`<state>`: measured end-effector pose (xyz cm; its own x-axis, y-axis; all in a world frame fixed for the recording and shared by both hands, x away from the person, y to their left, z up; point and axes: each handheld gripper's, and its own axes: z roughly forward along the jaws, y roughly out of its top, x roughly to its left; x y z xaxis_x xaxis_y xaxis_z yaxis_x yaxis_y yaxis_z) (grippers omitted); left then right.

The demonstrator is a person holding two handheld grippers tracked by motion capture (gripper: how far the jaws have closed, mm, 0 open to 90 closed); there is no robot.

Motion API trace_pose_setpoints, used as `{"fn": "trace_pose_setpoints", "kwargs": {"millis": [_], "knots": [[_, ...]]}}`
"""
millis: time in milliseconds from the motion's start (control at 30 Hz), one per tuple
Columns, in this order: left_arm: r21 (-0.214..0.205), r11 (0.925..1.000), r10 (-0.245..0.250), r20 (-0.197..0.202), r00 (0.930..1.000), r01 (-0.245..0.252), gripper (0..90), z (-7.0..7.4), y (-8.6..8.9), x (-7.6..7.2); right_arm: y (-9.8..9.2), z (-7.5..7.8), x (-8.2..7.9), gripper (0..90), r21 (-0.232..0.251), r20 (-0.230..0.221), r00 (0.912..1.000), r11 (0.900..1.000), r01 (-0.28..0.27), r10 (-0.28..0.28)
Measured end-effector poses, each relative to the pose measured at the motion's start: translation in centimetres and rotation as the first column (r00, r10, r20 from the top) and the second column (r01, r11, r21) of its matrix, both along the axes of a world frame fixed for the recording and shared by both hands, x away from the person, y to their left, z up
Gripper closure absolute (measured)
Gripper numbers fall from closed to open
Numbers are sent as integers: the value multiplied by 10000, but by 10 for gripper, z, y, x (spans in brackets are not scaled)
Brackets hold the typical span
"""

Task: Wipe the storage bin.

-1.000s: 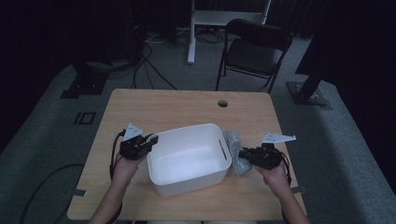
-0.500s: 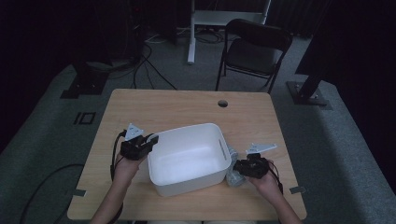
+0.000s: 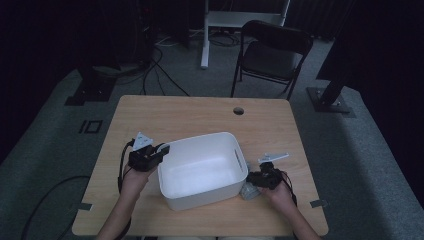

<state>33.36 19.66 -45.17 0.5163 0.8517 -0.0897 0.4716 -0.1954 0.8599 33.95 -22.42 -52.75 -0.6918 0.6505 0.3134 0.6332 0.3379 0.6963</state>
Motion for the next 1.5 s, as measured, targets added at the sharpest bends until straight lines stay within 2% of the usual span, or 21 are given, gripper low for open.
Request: {"fn": "trace_pose_setpoints", "kwargs": {"millis": [67, 267, 367, 433, 533, 667, 767, 833, 867, 933, 1000, 1100, 1167, 1233, 1267, 1300, 1433, 1467, 1500], "knots": [[-11, 10000, -35, -4, 10000, 35, 751, 0, 1, 0, -1, 1, 0, 769, 33, -8, 10000, 10000, 58, -58], [-358, 9992, -161, -2, 9999, 161, 744, -2, 3, 1, -11, 20, -4, 767, 728, 463, 9983, 9969, 307, -342], [-553, 9977, -388, 16, 9992, 388, 731, -3, 6, 2, -16, 27, -6, 767, 959, 646, 9968, 9946, 401, -464], [-496, 9979, -404, 34, 9992, 405, 694, -2, 7, 2, -21, 31, -6, 767, 1095, 766, 9954, 9928, 493, -579], [-613, 9963, -585, 300, 9978, 603, 654, 1, 9, 0, -29, 38, -7, 767, 1330, 910, 9928, 9890, 653, -778], [-910, 9907, -946, 768, 9925, 1015, 617, 9, 13, -1, -42, 46, -8, 766, 1727, 1072, 9873, 9801, 975, -1171], [-989, 9884, -1072, 797, 9910, 1149, 598, 13, 17, 3, -51, 52, -10, 766, 2050, 1174, 9828, 9718, 1167, -1428], [-1026, 9873, -1135, 808, 9902, 1215, 571, 14, 19, 6, -53, 53, -11, 766, 2124, 1202, 9818, 9699, 1194, -1472], [-1191, 9818, -1418, 610, 9880, 1482, 571, 15, 22, 12, -55, 54, -11, 766, 2139, 1274, 9796, 9687, 1262, -1557], [-1100, 9806, -1577, 492, 9863, 1623, 549, 15, 24, 18, -58, 56, -13, 766, 2216, 1320, 9770, 9657, 1353, -1672], [-1107, 9712, -2082, 375, 9774, 2111, 546, 16, 24, 23, -59, 56, -13, 766, 2212, 1329, 9760, 9651, 1404, -1724], [-828, 9673, -2382, 286, 9708, 2398, 526, 18, 20, 27, -60, 56, -13, 765, 2221, 1321, 9748, 9638, 1476, -1797], [-547, 9684, -2425, 233, 9699, 2435, 529, 18, 16, 29, -60, 55, -12, 765, 2200, 1311, 9749, 9642, 1483, -1799], [-491, 9671, -2487, 225, 9683, 2495, 554, 17, 14, 30, -59, 55, -12, 765, 2188, 1316, 9750, 9645, 1478, -1793], [-299, 9663, -2552, 203, 9667, 2557, 554, 15, 12, 31, -59, 55, -12, 765, 2153, 1320, 9754, 9656, 1457, -1766], [-214, 9673, -2525, 147, 9675, 2528, 583, 14, 11, 32, -58, 55, -13, 765, 2072, 1381, 9746, 9674, 1459, -1765], [-258, 9684, -2477, 104, 9688, 2479, 632, 11, 11, 34, -58, 56, -14, 764, 2087, 1410, 9742, 9672, 1449, -1764], [-407, 9653, -2578, 113, 9661, 2580, 632, 10, 11, 34, -58, 56, -14, 764, 2088, 1420, 9739, 9671, 1452, -1768], [-401, 9649, -2594, 91, 9657, 2596, 669, 10, 11, 34, -59, 56, -14, 764, 2122, 1396, 9741, 9663, 1460, -1778]]}}
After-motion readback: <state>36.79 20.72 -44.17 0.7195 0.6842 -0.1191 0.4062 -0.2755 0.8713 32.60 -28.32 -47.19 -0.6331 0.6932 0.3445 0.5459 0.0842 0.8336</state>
